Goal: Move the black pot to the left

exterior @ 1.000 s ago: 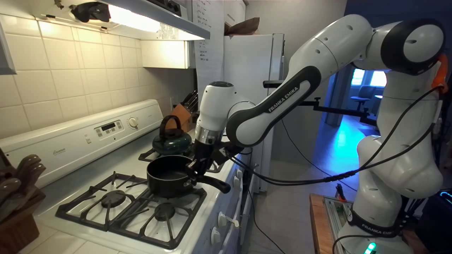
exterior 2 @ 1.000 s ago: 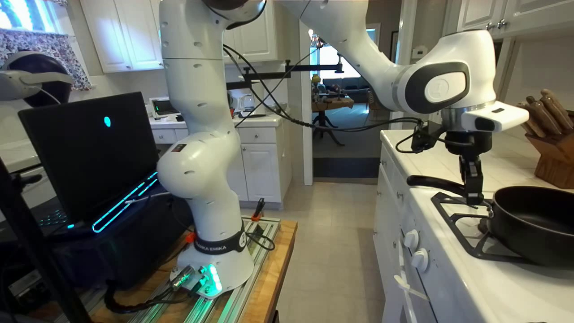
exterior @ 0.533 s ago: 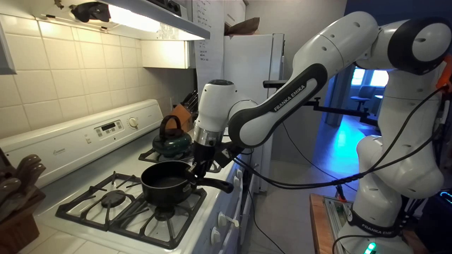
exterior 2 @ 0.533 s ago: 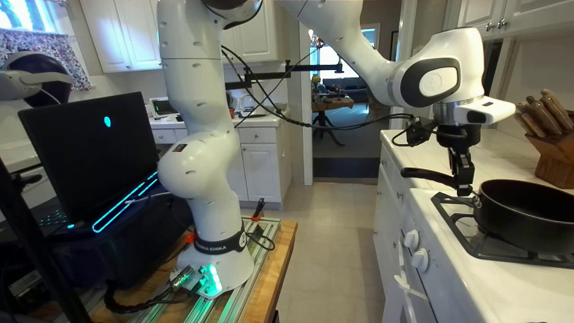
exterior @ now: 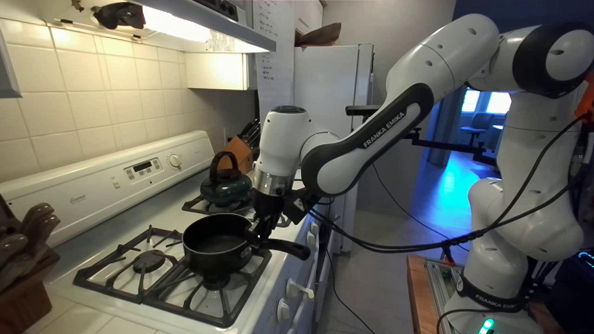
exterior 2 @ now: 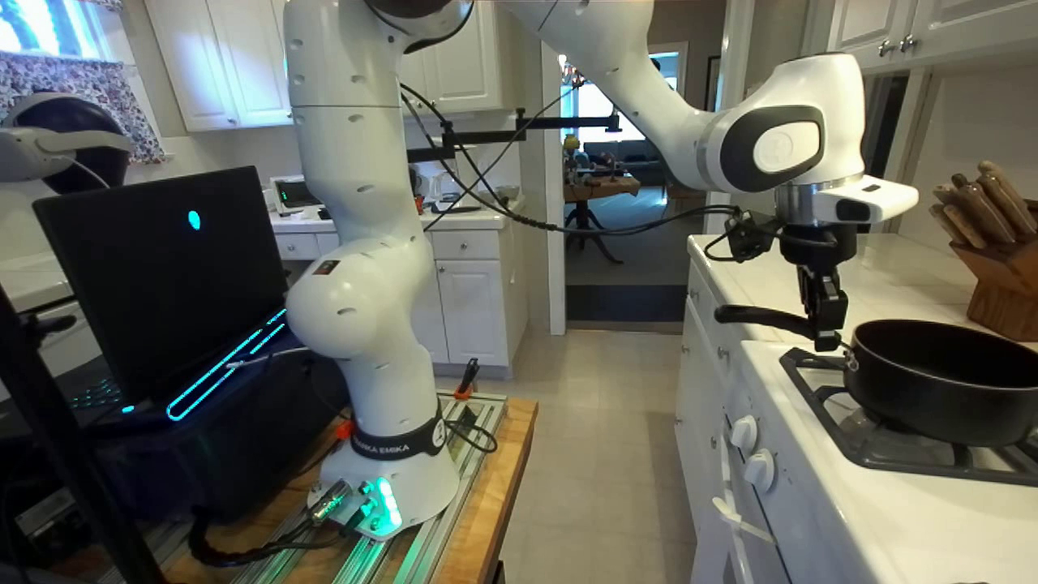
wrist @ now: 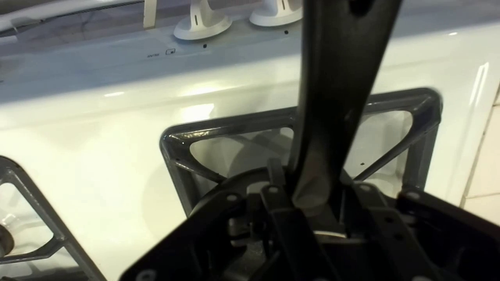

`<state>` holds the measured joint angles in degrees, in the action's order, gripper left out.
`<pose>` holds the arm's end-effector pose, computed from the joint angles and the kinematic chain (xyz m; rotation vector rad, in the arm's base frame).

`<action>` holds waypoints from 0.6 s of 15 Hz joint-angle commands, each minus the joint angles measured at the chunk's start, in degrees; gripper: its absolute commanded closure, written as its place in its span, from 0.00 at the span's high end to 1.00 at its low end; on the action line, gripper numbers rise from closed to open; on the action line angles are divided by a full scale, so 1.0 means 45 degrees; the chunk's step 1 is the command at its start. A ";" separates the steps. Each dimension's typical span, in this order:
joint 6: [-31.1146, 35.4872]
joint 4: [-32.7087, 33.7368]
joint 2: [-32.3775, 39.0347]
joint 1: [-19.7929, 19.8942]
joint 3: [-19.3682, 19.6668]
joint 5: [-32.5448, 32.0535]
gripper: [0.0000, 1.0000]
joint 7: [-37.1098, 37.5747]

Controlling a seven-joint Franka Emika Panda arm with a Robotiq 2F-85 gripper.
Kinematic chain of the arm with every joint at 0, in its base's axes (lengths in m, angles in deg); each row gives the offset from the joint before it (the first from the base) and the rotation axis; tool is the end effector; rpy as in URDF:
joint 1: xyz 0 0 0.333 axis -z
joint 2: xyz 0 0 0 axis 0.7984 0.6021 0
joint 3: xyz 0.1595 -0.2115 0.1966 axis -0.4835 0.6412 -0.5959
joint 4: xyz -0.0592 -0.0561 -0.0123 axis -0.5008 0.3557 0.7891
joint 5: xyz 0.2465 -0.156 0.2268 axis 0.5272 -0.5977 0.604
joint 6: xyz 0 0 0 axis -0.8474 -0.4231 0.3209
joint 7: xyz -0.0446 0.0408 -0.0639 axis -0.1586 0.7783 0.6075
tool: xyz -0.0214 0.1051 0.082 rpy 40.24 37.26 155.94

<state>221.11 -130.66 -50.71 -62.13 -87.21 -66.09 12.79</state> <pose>0.5181 0.1565 0.3775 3.1149 -0.1798 0.3521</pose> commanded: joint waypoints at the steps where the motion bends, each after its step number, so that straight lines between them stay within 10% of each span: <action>1: -0.0528 0.0255 0.0027 -0.0139 -0.0134 0.0367 0.08 -0.0457; 9: -0.0839 0.0570 0.0196 -0.0203 -0.0250 0.0345 0.08 -0.0541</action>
<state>219.34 -129.89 -50.56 -62.35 -87.90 -65.99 12.19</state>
